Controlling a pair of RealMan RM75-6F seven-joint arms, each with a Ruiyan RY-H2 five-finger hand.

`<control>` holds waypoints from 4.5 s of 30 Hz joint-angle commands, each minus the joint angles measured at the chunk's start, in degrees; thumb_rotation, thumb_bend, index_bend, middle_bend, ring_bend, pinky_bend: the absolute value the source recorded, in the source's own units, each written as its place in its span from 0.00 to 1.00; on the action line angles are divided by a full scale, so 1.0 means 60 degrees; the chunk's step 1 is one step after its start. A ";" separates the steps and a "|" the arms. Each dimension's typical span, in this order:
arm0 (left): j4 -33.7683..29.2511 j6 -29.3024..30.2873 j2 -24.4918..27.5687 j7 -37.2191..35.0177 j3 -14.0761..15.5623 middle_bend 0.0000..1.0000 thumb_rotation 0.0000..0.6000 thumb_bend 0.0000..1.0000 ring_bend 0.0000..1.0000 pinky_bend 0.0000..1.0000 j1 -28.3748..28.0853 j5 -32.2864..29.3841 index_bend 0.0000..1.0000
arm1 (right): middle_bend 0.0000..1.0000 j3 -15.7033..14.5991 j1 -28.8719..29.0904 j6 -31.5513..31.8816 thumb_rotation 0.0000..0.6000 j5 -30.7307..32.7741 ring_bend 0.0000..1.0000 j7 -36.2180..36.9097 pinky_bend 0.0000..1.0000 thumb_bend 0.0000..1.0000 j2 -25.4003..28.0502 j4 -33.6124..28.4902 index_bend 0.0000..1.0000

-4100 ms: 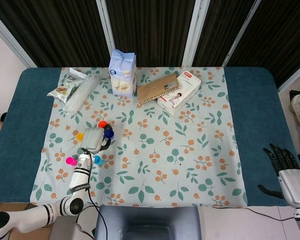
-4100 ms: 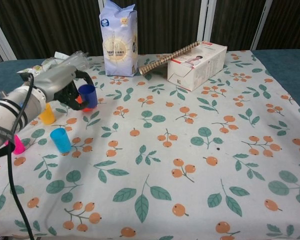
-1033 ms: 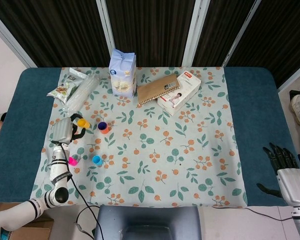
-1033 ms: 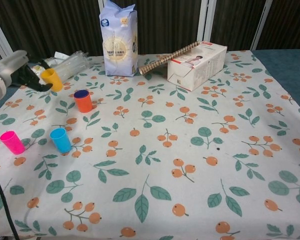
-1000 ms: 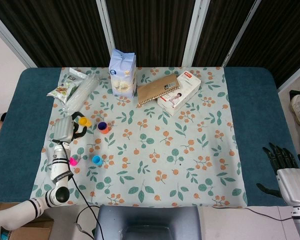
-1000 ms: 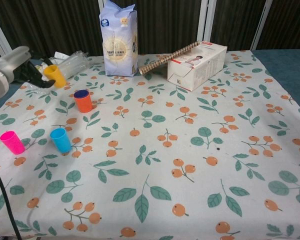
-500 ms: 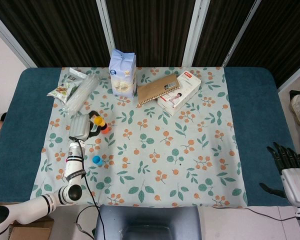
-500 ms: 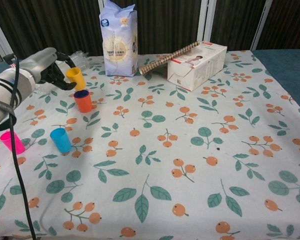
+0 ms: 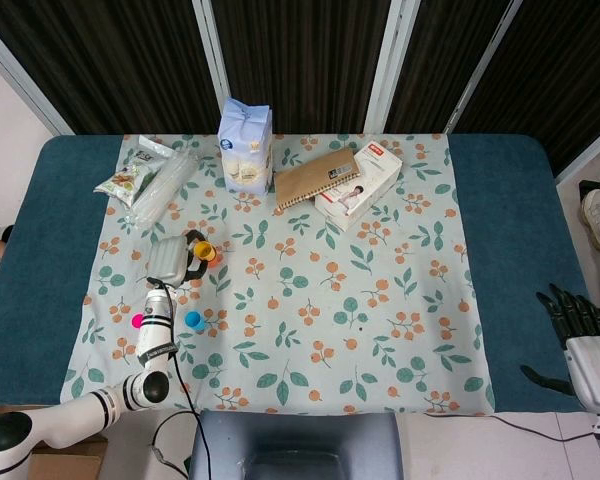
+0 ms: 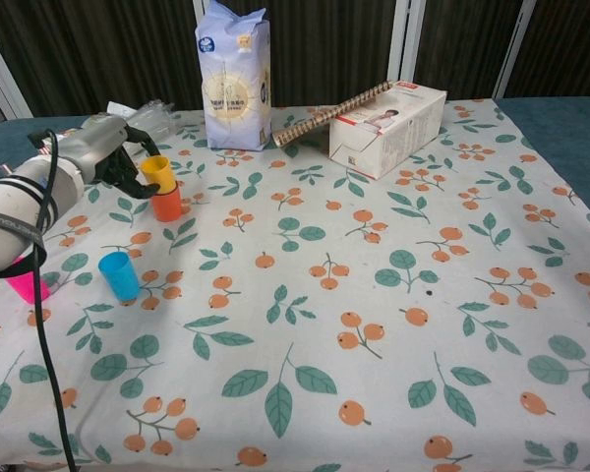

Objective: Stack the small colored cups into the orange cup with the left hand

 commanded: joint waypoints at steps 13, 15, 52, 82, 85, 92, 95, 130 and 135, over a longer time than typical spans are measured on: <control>-0.4968 0.0944 0.2651 -0.0062 0.1079 1.00 1.00 0.37 1.00 1.00 0.1382 0.1565 0.00 | 0.00 -0.0032 0.0017 -0.0053 1.00 -0.0059 0.00 -0.0084 0.00 0.13 -0.0032 0.0002 0.00; -0.5813 0.1170 0.3130 -0.0128 0.1393 1.00 1.00 0.36 1.00 1.00 0.1707 0.1938 0.02 | 0.00 -0.0068 0.0004 -0.0034 1.00 -0.0123 0.00 -0.0106 0.00 0.13 -0.0040 0.0003 0.00; -0.3891 0.1208 0.1689 -0.0442 0.2530 1.00 1.00 0.36 1.00 1.00 0.2798 0.2544 0.39 | 0.00 -0.0198 -0.0013 0.0086 1.00 -0.0438 0.00 -0.0082 0.00 0.13 -0.0095 0.0092 0.00; -0.2425 0.0943 0.1169 -0.0041 -0.0489 1.00 1.00 0.37 1.00 1.00 0.0791 0.1718 0.62 | 0.00 -0.0127 -0.0004 0.0051 1.00 -0.0260 0.00 0.0075 0.00 0.12 -0.0022 0.0095 0.00; -0.1859 0.0676 0.0935 -0.0011 -0.0593 1.00 1.00 0.37 1.00 1.00 0.0514 0.1363 0.62 | 0.00 -0.0080 0.0010 0.0015 1.00 -0.0161 0.00 0.0101 0.00 0.13 -0.0010 0.0093 0.00; -0.0714 0.0272 0.0352 -0.0077 -0.0291 1.00 1.00 0.37 1.00 1.00 0.0222 0.1098 0.62 | 0.00 -0.0062 0.0001 0.0025 1.00 -0.0129 0.00 0.0118 0.00 0.13 0.0010 0.0070 0.00; -0.0404 0.0248 0.0180 -0.0122 -0.0158 1.00 1.00 0.37 1.00 1.00 0.0186 0.1121 0.62 | 0.00 -0.0060 -0.0013 0.0051 1.00 -0.0131 0.00 0.0147 0.00 0.13 0.0023 0.0074 0.00; -0.5741 0.2182 0.4286 -0.0778 0.2464 1.00 1.00 0.37 1.00 1.00 0.3388 0.3011 0.16 | 0.00 -0.0134 0.0022 -0.0014 1.00 -0.0314 0.00 -0.0035 0.00 0.13 -0.0077 0.0053 0.00; -0.5442 0.2205 0.4308 -0.1173 0.2944 1.00 1.00 0.37 1.00 1.00 0.3845 0.3138 0.19 | 0.00 -0.0193 0.0051 -0.0065 1.00 -0.0421 0.00 -0.0122 0.00 0.13 -0.0115 0.0030 0.00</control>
